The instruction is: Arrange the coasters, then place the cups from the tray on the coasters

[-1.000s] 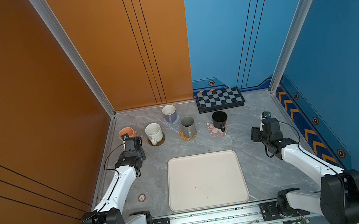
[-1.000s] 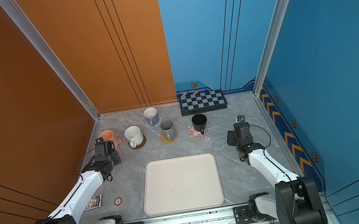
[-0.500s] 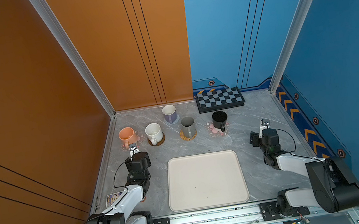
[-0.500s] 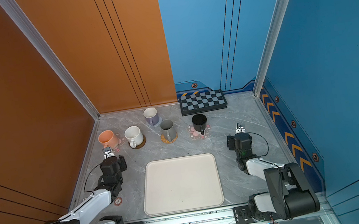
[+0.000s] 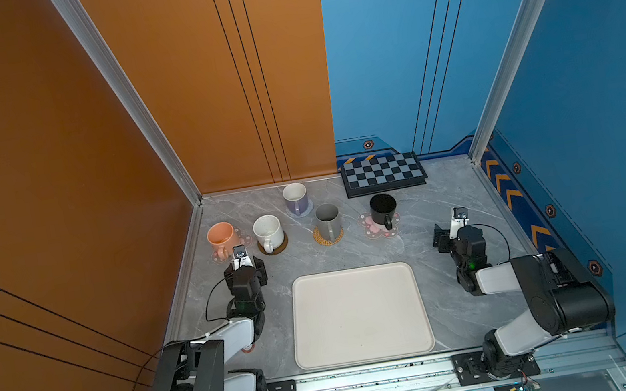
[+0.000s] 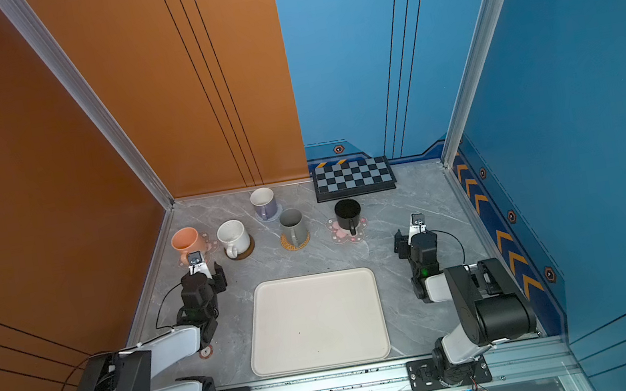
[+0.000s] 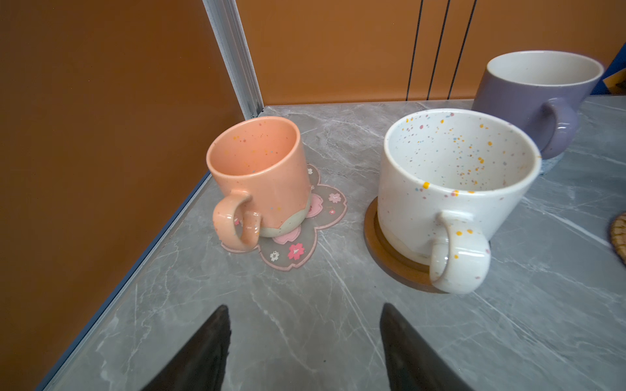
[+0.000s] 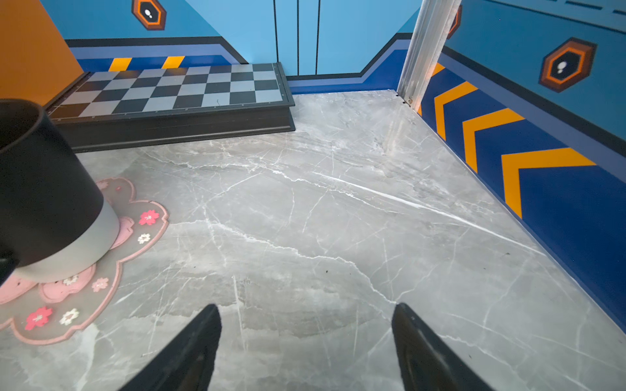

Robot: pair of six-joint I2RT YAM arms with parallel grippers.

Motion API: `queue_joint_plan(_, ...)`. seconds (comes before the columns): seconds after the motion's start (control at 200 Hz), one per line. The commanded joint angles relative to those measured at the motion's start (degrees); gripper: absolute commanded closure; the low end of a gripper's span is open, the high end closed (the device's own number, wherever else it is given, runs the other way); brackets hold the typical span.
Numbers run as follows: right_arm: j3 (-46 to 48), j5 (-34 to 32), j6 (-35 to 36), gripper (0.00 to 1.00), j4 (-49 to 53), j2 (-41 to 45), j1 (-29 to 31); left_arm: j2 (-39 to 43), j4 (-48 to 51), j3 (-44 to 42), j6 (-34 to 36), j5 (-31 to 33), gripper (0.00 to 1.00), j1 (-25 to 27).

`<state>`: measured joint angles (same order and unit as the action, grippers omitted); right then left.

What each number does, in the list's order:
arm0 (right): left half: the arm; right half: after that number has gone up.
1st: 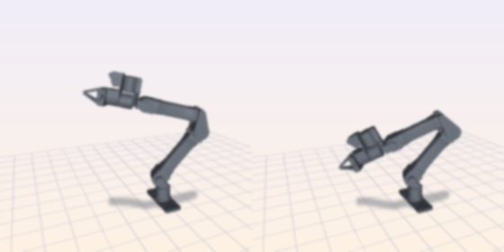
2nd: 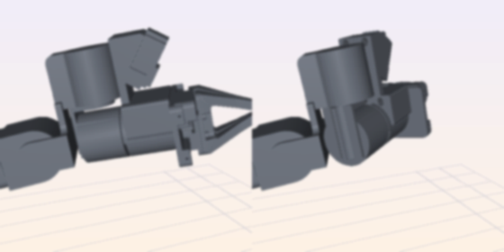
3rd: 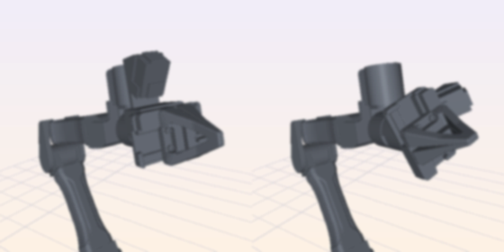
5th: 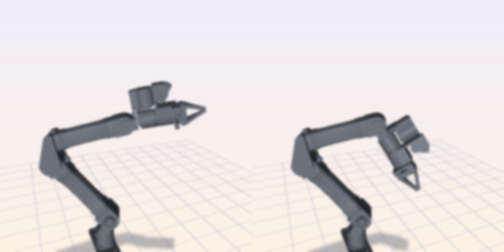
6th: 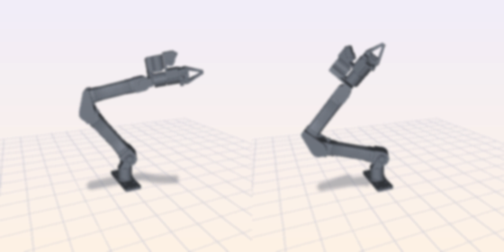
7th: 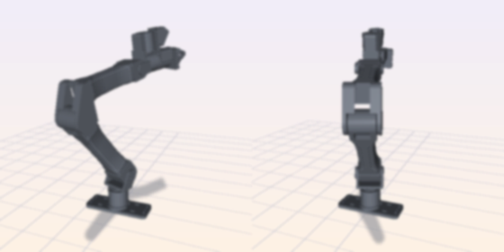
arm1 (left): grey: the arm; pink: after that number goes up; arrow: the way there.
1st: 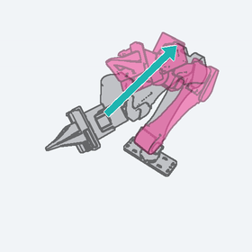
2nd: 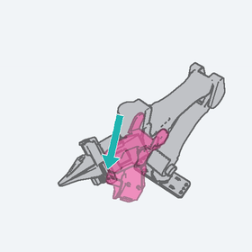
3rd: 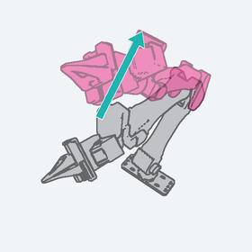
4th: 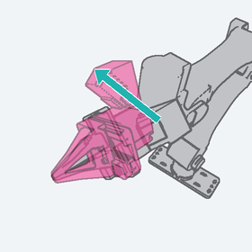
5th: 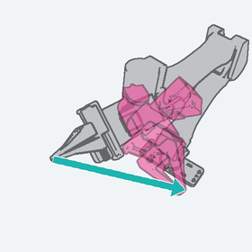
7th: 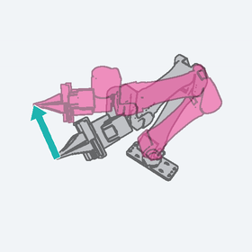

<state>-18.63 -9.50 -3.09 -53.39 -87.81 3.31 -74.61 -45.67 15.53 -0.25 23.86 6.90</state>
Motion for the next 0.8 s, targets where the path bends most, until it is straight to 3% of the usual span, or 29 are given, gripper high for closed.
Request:
queue_joint_plan(0.0, 0.81, 2.33, 1.51, 0.18, -4.56, -0.33, -0.24, -1.12, -3.77, 0.60, 1.75, -3.55, 0.29, 0.96)
queue_joint_plan(0.105, 0.57, 2.38, 1.51, 0.15, -4.16, -0.26, -0.24, -1.50, -4.55, 0.52, 2.41, -3.30, 0.29, 1.21)
queue_joint_plan(0.215, -0.12, 0.86, 1.06, 0.00, -3.28, -0.52, -0.24, -6.15, -14.20, -1.74, 3.25, -2.48, 0.29, 0.92)
queue_joint_plan(0.41, -1.93, -2.87, -0.42, 0.00, -0.23, -0.70, -0.32, -18.55, -30.00, -2.37, 5.09, 0.64, 0.28, 2.06)
queue_joint_plan(0.481, -1.91, -2.90, -0.48, 0.00, -0.14, -0.70, -0.32, -17.26, -27.73, -2.52, 4.61, 0.57, 0.21, 2.10)
queue_joint_plan(0.506, -1.95, -2.88, -0.46, 0.00, -0.18, -0.70, -0.32, -17.11, -27.33, -2.47, 4.22, 0.58, 0.00, 1.92)
queue_joint_plan(0.796, -2.26, -2.76, -0.45, 0.00, 0.39, -0.74, -0.40, -15.85, -19.58, 0.71, 0.34, -2.61, 0.02, -2.00)
